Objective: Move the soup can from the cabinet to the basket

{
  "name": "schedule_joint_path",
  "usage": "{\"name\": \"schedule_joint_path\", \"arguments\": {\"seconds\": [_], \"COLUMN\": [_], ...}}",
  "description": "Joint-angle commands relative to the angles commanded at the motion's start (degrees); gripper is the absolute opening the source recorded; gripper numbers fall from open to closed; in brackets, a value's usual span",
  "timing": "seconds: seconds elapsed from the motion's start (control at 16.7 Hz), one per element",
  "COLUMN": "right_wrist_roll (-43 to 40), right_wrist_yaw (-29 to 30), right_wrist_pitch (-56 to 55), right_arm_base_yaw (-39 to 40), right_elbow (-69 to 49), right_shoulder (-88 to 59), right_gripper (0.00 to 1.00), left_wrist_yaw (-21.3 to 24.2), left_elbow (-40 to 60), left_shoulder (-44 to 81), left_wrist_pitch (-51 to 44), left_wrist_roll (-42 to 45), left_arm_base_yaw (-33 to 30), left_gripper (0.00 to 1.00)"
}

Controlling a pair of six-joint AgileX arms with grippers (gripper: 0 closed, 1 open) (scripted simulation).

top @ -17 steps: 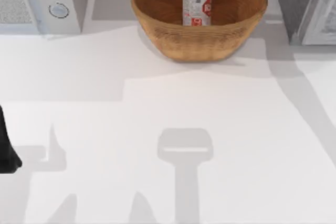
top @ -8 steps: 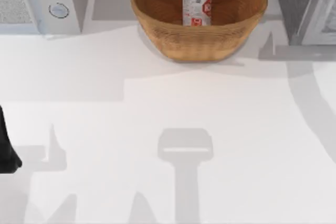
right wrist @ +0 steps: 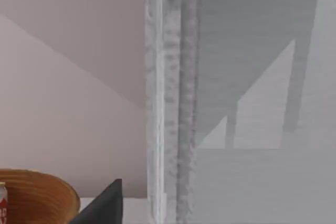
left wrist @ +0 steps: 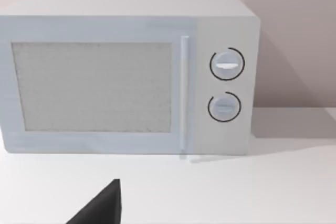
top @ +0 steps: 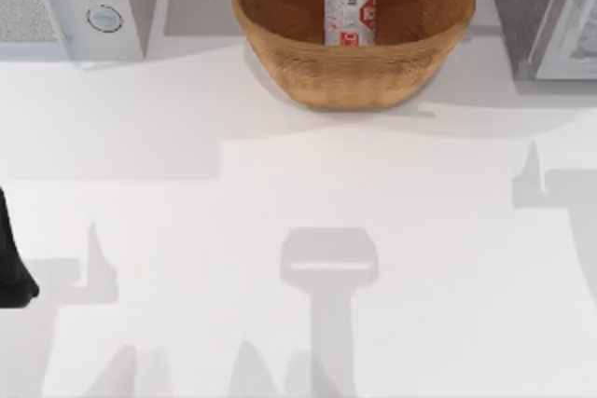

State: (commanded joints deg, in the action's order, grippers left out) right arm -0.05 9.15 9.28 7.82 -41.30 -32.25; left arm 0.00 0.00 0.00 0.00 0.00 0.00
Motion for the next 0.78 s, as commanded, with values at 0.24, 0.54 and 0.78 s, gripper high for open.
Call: {"name": "schedule_joint_path", "arguments": {"seconds": [0.24, 0.54, 0.78], "right_wrist_roll": [0.03, 0.05, 0.05], "right_wrist_yaw": [-4.47, -8.41, -9.15], "right_wrist_pitch": [-4.53, -8.53, -9.28], "right_arm_base_yaw": [-3.82, -7.19, -7.82], "right_elbow": [22.15, 38.64, 41.3], "right_shoulder": [15.88, 29.73, 32.25], "right_gripper": [1.0, 1.0, 1.0], "left_wrist_yaw": [0.0, 0.0, 0.0], "left_elbow": [0.0, 0.0, 0.0], "left_shoulder": [0.0, 0.0, 0.0], "left_wrist_pitch": [0.0, 0.0, 0.0], "left_wrist_roll": [0.0, 0.0, 0.0], "left_arm_base_yaw": [0.0, 0.0, 0.0], "left_gripper": [1.0, 1.0, 1.0]}}
